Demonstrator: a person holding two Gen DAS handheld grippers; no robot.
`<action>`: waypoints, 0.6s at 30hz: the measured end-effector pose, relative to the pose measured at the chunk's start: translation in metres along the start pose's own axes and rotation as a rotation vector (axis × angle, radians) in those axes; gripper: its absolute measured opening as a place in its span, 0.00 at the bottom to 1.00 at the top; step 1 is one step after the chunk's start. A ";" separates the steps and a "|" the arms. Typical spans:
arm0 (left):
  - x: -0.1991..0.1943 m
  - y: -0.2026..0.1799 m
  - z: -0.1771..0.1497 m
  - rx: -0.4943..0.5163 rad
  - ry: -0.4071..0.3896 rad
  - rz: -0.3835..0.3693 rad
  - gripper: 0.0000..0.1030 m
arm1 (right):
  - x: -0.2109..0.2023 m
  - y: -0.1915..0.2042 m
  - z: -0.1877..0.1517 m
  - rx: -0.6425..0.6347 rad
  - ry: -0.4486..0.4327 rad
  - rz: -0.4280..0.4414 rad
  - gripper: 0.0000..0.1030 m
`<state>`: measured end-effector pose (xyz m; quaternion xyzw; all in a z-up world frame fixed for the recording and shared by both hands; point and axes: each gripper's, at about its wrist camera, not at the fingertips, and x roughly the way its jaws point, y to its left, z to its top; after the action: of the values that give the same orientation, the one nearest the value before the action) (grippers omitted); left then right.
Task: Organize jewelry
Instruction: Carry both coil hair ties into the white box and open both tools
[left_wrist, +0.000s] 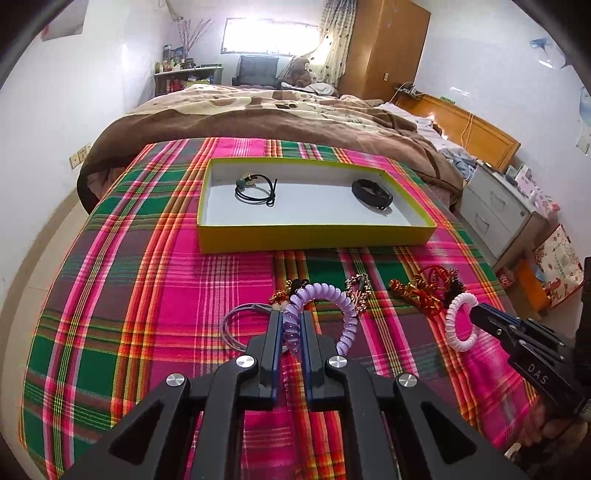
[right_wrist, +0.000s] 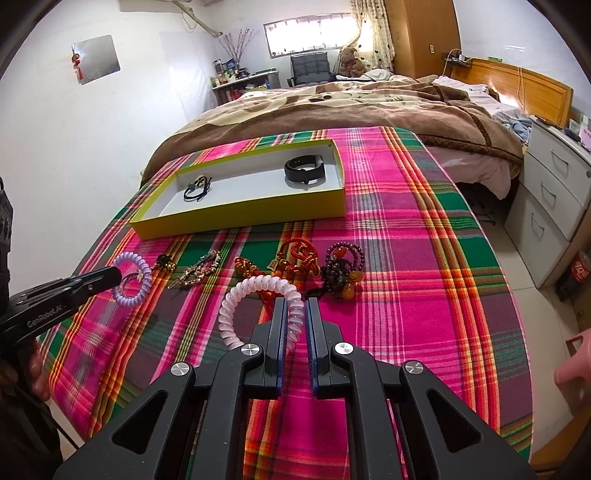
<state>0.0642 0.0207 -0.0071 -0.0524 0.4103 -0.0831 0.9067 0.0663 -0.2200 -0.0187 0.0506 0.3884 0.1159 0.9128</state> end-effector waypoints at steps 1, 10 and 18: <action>-0.002 0.002 0.000 -0.006 -0.004 -0.004 0.09 | -0.001 0.000 0.000 0.000 -0.001 0.000 0.09; -0.011 0.013 0.019 -0.028 -0.033 -0.006 0.09 | -0.005 0.005 0.019 -0.011 -0.030 0.004 0.09; -0.003 0.023 0.051 -0.044 -0.054 0.009 0.09 | 0.011 0.011 0.055 -0.036 -0.042 -0.006 0.09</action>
<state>0.1030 0.0455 0.0243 -0.0726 0.3874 -0.0687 0.9165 0.1116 -0.2067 0.0142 0.0356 0.3671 0.1188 0.9219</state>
